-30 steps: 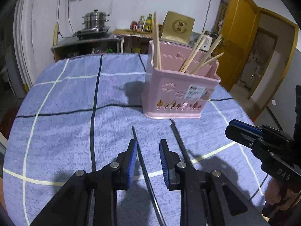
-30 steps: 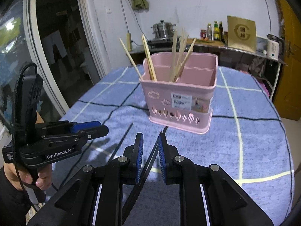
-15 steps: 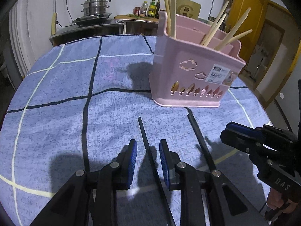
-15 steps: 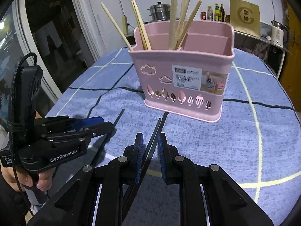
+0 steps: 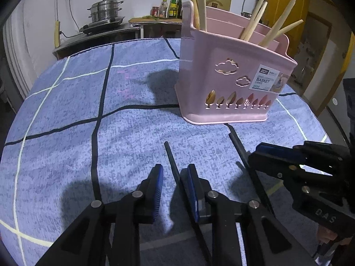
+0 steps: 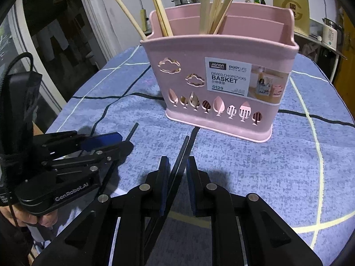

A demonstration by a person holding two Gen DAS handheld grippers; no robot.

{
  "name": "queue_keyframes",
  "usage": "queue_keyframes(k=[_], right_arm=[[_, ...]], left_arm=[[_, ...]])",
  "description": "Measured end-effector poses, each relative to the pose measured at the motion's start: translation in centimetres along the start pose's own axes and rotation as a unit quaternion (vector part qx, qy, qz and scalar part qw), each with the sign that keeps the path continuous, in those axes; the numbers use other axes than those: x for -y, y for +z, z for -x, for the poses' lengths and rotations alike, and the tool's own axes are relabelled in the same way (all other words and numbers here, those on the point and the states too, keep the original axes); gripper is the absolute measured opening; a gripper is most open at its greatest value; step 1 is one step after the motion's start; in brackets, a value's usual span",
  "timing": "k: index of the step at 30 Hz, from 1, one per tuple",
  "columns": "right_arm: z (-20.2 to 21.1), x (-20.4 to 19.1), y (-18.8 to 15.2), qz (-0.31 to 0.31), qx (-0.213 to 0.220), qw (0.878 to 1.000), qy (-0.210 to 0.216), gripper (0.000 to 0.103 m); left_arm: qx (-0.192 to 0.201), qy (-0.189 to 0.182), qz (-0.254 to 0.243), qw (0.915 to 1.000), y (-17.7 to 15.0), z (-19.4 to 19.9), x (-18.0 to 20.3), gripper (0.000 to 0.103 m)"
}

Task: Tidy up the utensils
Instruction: 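Move both open tools down toward the dark chopsticks on the tablecloth, then grasp a dark chopstick with the left tool while the right tool grasps another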

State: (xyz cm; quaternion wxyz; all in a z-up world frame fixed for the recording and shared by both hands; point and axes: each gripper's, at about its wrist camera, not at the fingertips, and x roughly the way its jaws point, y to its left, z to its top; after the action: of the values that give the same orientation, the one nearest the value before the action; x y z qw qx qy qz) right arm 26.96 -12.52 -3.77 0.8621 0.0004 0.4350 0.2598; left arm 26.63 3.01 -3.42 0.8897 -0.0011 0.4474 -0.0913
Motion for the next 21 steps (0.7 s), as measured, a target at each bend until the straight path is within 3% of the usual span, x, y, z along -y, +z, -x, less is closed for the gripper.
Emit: queue_keyframes(k=[4,17,21], right_arm=[[-0.8,0.0,0.2,0.000,-0.005,1.000,-0.002,0.017],[-1.7,-0.7,0.6,0.020,-0.017,0.999,-0.028,0.016],[-1.9,-0.9,0.6,0.030,-0.021,0.998,-0.044,0.010]], left_arm=[[-0.001,-0.005,-0.006,1.0000,0.0,0.1,-0.5,0.010],[-0.007,0.005,-0.024,0.9997,0.2,-0.2,-0.8,0.009],[-0.013,0.012,-0.024,0.9996,0.5,-0.4,-0.6,0.009]])
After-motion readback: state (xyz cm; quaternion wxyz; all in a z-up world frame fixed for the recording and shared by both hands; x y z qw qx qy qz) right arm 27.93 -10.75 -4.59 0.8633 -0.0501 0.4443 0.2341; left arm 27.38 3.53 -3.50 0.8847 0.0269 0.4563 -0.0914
